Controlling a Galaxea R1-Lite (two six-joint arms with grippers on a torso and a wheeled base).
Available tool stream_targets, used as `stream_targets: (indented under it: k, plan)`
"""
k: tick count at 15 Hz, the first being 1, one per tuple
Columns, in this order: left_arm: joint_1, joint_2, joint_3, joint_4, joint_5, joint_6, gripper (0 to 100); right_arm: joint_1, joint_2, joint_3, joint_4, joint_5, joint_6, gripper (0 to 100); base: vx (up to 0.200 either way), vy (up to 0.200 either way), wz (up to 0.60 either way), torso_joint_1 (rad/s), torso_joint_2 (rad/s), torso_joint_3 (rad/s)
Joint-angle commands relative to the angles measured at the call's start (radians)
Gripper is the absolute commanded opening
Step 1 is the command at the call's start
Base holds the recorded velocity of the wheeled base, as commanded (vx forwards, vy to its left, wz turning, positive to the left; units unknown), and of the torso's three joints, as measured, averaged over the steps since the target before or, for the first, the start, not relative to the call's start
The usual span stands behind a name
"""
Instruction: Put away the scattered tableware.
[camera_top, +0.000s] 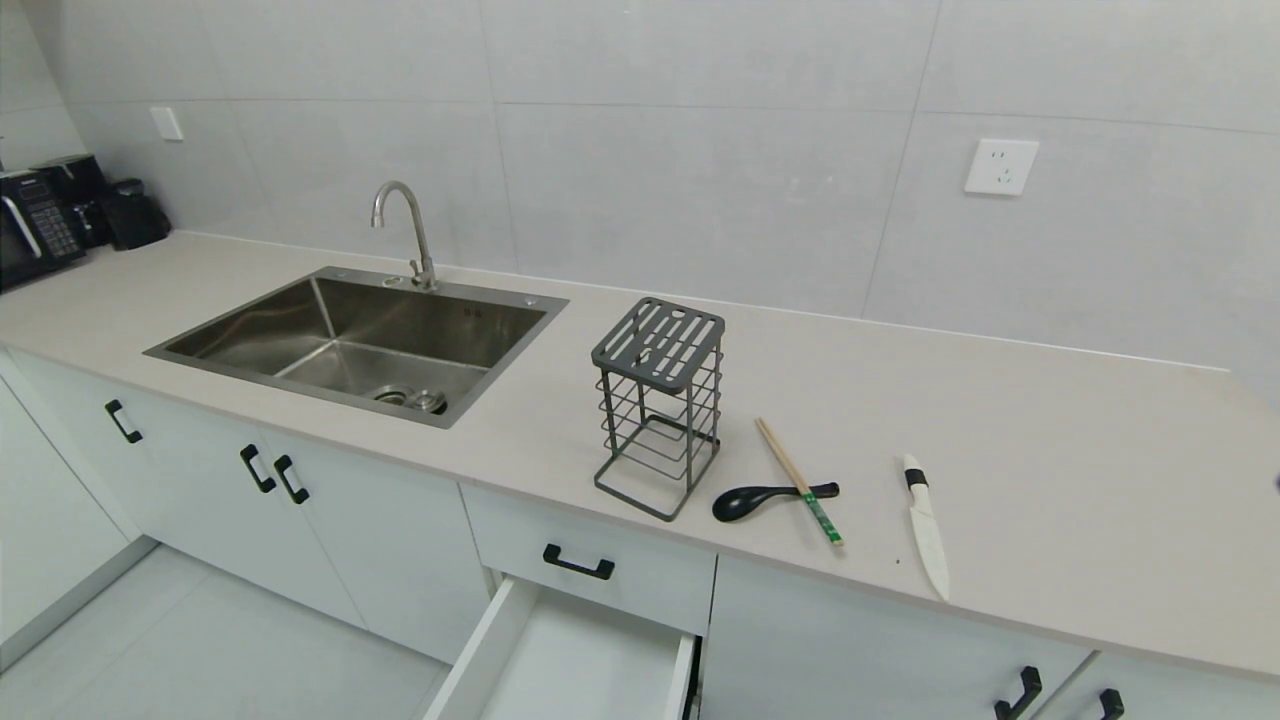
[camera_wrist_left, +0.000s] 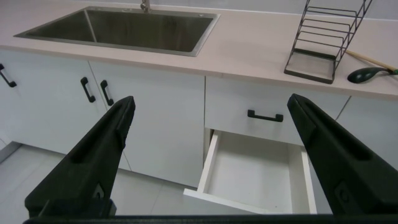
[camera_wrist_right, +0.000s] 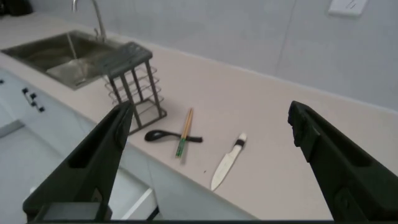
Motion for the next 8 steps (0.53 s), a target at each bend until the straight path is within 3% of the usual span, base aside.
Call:
stream_targets:
  k: [1,4,8]
  plan:
    - [0.000,0.001,0.000,0.000,0.000,-0.001,100,0.059,0.398,-0.034,-0.008,0.041,0.005,100,0.000,0.000,0.00,0.000,0.00,0.000]
    - [0.000,0.001,0.000,0.000,0.000,-0.001,100,0.118,0.504,-0.042,-0.026,0.040,-0.001,100,0.000,0.000,0.00,0.000,0.00,0.000]
    - [0.000,0.001,0.000,0.000,0.000,-0.001,100,0.124,0.570,-0.051,-0.026,0.043,0.010,100,0.000,0.000,0.00,0.000,0.00,0.000]
